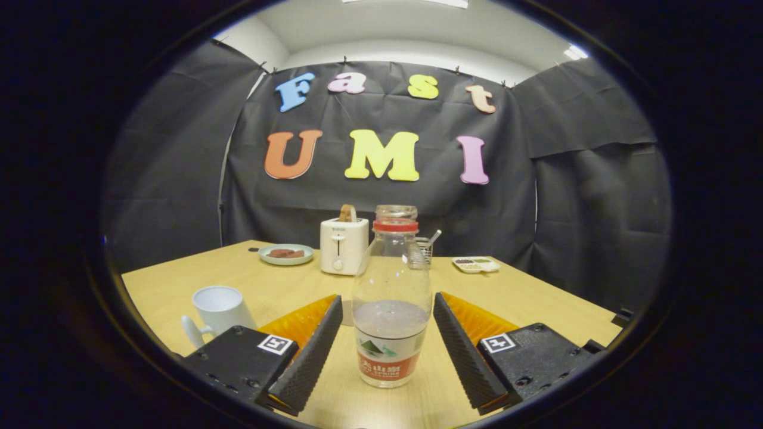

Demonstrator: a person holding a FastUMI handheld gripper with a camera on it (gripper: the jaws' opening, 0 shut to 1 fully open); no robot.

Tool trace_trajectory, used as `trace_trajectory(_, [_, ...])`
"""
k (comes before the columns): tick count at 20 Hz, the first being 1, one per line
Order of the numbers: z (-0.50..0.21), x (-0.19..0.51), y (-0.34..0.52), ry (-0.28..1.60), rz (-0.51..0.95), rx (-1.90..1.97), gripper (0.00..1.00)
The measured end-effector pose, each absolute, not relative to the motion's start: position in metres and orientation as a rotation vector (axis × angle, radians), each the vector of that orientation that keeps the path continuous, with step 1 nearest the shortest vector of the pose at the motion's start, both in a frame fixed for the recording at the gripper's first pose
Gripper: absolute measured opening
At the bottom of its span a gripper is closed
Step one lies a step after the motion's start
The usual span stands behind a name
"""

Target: Take the bottle from table, then pour the juice into the cup, finally place the bottle on the coaster

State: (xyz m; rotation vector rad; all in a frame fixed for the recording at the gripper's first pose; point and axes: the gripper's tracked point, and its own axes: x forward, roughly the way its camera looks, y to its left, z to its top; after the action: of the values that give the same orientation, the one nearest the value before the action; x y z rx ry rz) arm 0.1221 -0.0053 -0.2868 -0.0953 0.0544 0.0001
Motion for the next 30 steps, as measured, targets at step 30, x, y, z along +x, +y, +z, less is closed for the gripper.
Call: trace_trajectory(30, [-0.274, 0.113, -0.034, 0.03, -0.094, -0.211, 0.82])
